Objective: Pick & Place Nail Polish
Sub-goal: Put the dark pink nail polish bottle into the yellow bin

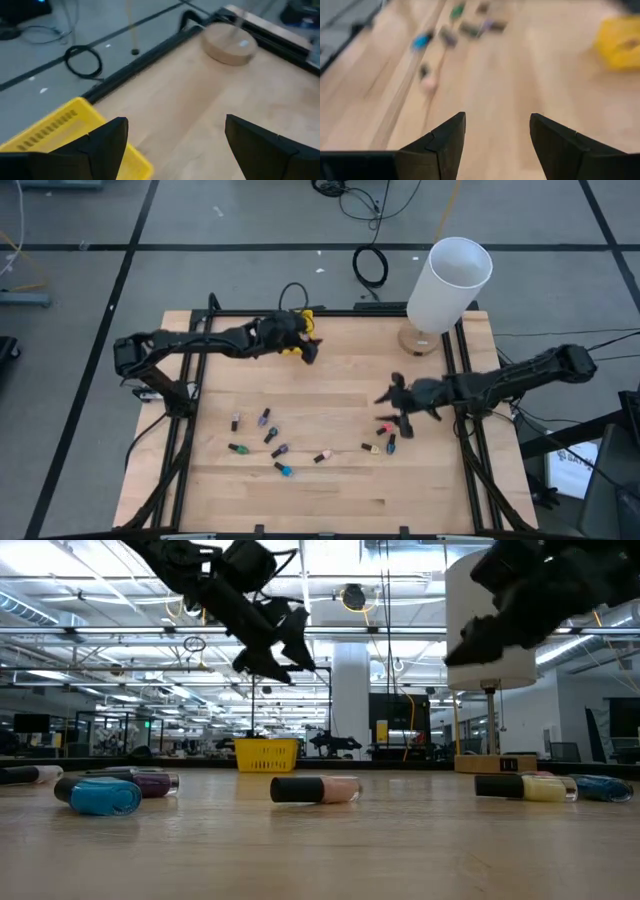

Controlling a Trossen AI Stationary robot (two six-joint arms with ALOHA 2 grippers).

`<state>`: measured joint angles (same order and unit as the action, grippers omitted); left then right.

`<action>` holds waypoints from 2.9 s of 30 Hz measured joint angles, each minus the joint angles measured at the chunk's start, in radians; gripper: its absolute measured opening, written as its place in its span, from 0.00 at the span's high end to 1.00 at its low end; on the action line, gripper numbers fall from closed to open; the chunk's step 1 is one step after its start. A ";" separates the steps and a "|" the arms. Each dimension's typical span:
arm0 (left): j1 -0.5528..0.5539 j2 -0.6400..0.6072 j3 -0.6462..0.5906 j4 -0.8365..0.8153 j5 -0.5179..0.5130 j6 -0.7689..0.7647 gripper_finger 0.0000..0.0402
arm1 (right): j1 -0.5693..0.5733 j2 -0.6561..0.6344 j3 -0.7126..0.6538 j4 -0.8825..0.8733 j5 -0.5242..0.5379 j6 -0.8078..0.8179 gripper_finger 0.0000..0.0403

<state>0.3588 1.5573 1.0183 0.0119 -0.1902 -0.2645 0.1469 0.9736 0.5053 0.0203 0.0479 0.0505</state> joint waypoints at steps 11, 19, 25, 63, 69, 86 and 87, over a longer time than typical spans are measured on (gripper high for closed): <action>-0.086 0.001 0.000 0.099 -0.002 0.029 0.20 | 0.180 0.239 0.000 -0.053 0.058 0.043 0.48; -0.093 0.001 0.000 0.122 -0.002 0.022 0.19 | 0.180 0.367 0.000 -0.047 0.095 0.031 0.48; -0.092 0.001 0.000 0.129 -0.003 0.021 0.19 | 0.176 0.408 0.000 -0.038 0.105 0.012 0.49; -0.115 0.001 0.000 0.136 0.008 0.052 0.19 | -0.004 0.267 -0.002 0.530 0.006 -0.153 0.88; -0.177 0.015 -0.074 0.408 0.076 0.169 0.19 | -0.110 0.226 -0.066 0.826 0.007 -0.210 0.88; -0.317 0.257 -0.054 0.946 0.142 0.290 0.19 | -0.211 0.323 -0.180 1.429 -0.053 -0.063 0.88; -0.321 0.276 -0.033 0.947 0.143 0.303 0.19 | -0.211 0.323 -0.180 1.429 -0.055 -0.062 0.88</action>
<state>0.0380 1.8335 0.9848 0.9584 -0.0472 0.0382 -0.0643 1.2968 0.3248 1.4490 -0.0075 -0.0116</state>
